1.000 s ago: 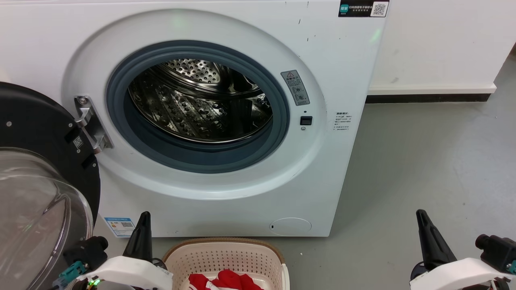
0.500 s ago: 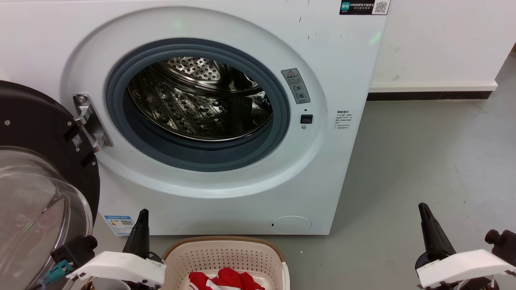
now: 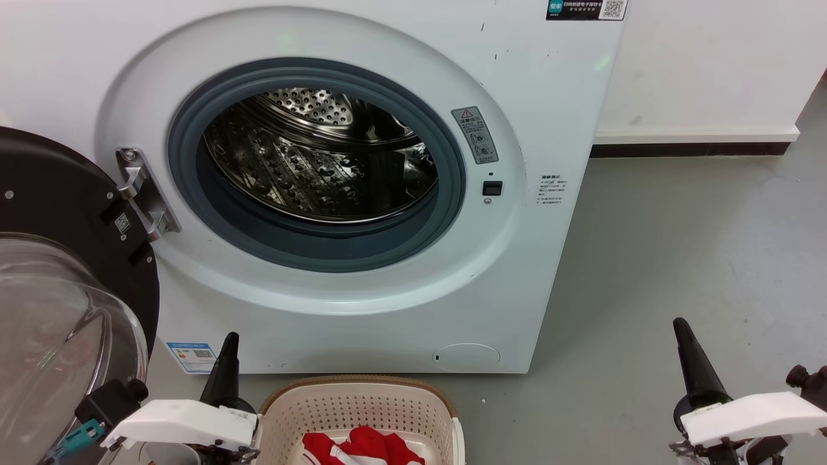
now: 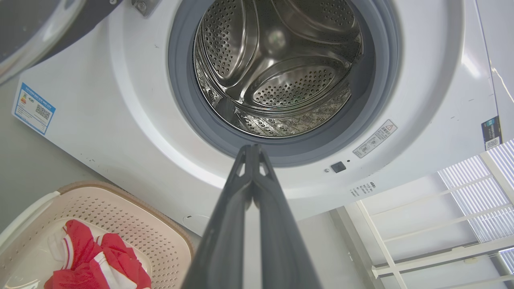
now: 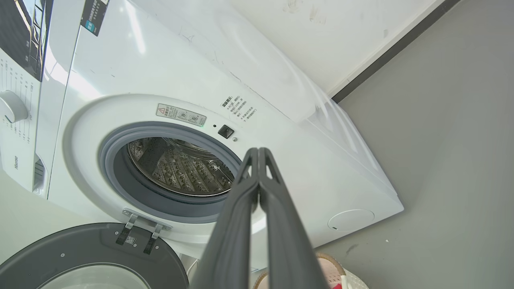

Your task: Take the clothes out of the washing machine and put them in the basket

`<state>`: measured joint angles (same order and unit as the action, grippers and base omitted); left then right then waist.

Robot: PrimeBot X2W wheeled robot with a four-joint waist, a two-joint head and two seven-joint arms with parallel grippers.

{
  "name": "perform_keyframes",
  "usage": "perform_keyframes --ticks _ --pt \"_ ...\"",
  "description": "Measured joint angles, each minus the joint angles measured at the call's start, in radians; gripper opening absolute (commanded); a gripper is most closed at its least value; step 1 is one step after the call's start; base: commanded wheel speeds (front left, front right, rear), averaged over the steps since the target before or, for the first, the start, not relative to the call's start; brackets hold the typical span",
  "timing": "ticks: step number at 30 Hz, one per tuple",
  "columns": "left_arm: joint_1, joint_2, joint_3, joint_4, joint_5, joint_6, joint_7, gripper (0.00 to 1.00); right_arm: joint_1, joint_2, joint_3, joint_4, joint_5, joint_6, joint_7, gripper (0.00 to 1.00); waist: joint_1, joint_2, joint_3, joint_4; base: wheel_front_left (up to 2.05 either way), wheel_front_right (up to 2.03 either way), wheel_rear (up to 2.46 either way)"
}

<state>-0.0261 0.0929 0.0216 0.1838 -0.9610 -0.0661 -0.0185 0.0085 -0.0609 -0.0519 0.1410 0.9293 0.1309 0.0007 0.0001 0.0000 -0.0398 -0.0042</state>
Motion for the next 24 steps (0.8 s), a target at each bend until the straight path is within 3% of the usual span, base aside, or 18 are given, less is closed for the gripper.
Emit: perform_keyframes --ticks 24 --pt "-0.030 -0.015 0.041 0.027 -0.275 -0.024 0.057 0.00 -0.048 -0.001 -0.017 0.044 0.295 0.000 0.040 0.00 0.0000 0.0000 0.015 0.001 0.00 0.00 0.00"
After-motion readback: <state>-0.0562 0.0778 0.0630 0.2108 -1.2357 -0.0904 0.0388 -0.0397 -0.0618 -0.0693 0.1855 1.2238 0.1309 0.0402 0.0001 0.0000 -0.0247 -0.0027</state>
